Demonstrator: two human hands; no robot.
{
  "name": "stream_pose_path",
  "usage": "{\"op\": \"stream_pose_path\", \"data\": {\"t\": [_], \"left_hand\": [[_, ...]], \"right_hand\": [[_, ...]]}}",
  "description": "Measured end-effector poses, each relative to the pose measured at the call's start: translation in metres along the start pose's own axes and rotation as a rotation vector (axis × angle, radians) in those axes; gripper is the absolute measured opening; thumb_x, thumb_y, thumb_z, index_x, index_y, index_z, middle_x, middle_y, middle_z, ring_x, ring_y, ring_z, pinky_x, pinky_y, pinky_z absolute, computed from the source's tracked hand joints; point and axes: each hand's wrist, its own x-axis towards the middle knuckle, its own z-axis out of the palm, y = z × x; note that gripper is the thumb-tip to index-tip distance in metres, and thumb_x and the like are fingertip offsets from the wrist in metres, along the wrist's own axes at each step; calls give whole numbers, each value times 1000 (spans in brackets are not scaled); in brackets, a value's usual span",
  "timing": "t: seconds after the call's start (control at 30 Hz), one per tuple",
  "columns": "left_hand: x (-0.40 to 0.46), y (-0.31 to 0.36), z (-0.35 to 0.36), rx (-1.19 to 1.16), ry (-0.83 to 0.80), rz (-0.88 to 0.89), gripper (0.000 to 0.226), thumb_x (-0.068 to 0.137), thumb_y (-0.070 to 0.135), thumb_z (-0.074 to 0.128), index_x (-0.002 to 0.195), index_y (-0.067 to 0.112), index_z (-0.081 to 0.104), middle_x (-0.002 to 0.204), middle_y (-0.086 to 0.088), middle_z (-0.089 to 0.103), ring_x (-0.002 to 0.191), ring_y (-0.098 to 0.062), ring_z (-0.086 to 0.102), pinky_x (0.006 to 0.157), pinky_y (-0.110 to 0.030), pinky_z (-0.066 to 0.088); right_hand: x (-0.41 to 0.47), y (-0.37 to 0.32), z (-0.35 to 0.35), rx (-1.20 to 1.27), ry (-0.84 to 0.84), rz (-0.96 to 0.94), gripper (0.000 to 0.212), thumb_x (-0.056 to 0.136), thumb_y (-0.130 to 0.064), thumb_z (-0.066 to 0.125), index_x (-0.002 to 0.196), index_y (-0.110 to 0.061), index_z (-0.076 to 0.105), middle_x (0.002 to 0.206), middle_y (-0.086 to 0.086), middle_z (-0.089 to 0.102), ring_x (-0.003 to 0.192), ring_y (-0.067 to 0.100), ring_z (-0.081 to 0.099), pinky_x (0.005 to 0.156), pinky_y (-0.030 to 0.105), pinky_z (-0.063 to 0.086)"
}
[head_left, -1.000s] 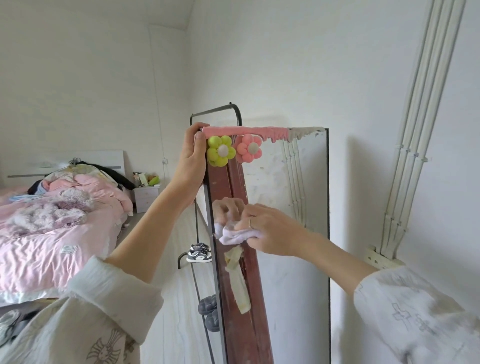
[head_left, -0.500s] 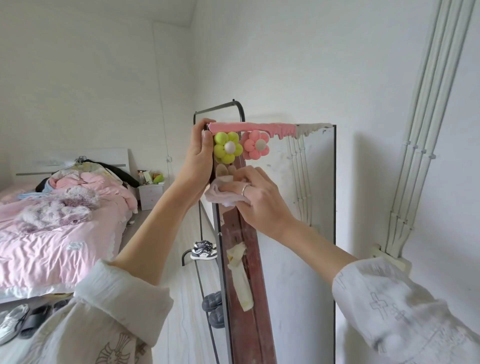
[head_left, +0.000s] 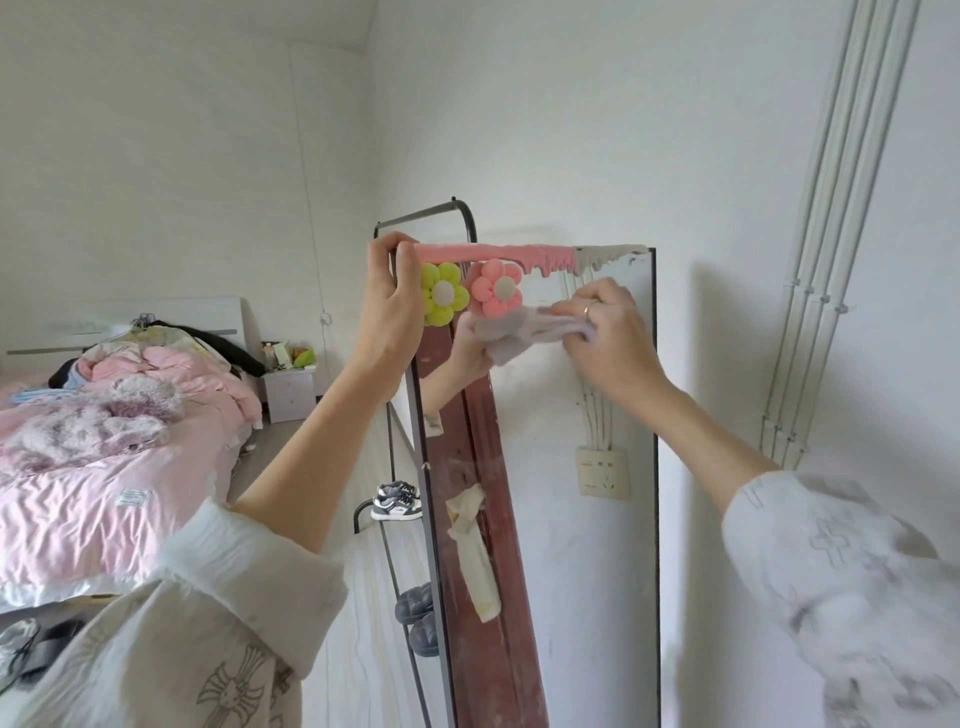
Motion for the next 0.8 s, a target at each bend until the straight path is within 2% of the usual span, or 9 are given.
{"op": "stream_pose_path", "data": {"t": [0.07,0.17,0.27,0.37,0.5,0.6,0.8], "left_hand": [[-1,1,2,-2,12,-7,14,100,28,25,102,23,38,79,8,42,63,-3,43,46,-8,38],[0,1,3,-12,41,-11,13,100,28,27,100,24,39,80,8,43,65,-4,44,47,-9,38],[0,-2,4,-16,68,5,13,99,27,27,99,23,39,79,6,43,65,-6,44,47,-11,39],[1,-2,5,-34,80,12,14,100,26,26,93,26,39,81,6,42,67,-7,43,49,-11,40],[-1,-3,7,-52,84,28,15,100,26,26,92,25,39,82,4,41,67,-7,43,50,-12,40],[-1,-3,9,-71,99,30,14,100,25,27,93,23,39,80,5,41,66,-7,43,50,-13,40],[-2,-5,14,-94,193,37,18,98,25,30,86,29,42,75,9,45,62,-4,46,55,-22,42]], "right_hand": [[11,11,4,4,68,160,33,85,1,45,111,-5,65,105,3,52,103,20,46,83,27,40],[25,17,16,67,162,323,33,84,-4,41,110,-6,61,105,5,49,102,27,51,81,28,41],[31,4,25,103,160,260,33,86,-6,47,114,-12,64,107,7,53,100,21,51,81,24,37],[26,-8,30,117,140,183,21,87,-11,56,104,-8,68,104,6,54,94,17,49,71,19,28],[13,-6,30,180,100,166,15,85,-14,61,95,-7,69,95,-4,47,86,13,49,73,23,36],[4,-5,32,231,67,168,12,83,-8,61,91,-4,70,93,-2,46,85,17,50,74,28,41],[-22,-19,49,281,11,-92,20,76,-15,63,90,-13,75,84,0,46,82,22,49,65,28,41]]}}
